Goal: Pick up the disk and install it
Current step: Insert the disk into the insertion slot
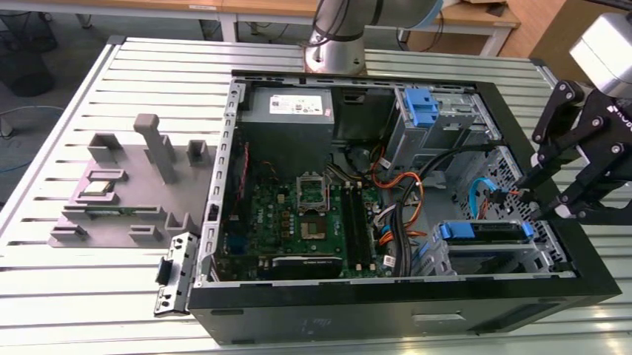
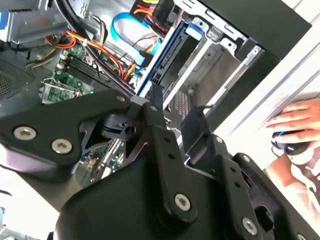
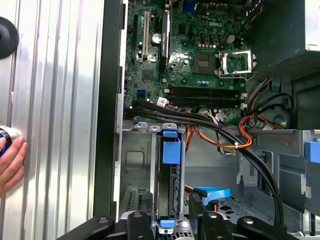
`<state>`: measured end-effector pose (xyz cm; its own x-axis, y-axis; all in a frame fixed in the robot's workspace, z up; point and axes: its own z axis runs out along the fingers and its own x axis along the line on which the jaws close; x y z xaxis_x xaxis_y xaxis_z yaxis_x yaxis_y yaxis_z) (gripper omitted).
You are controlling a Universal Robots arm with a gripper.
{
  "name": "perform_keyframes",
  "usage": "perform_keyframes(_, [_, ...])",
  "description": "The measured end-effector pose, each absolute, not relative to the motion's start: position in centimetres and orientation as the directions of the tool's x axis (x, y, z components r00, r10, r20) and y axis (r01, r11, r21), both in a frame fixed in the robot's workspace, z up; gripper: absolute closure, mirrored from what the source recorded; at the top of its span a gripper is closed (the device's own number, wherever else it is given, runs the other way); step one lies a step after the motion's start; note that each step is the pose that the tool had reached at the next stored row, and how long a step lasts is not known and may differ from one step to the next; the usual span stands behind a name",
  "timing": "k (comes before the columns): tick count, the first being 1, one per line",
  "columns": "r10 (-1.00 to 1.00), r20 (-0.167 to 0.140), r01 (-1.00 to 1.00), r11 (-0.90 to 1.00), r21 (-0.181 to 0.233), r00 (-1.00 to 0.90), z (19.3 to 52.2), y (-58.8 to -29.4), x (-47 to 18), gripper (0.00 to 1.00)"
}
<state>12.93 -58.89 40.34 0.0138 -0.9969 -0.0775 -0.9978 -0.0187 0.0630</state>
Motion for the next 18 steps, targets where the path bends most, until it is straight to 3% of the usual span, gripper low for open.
perform_keyframes(18, [-0.997, -0.081, -0.999, -0.021, 0.029, 0.019, 37.9, -58.9, 11.5, 0.58])
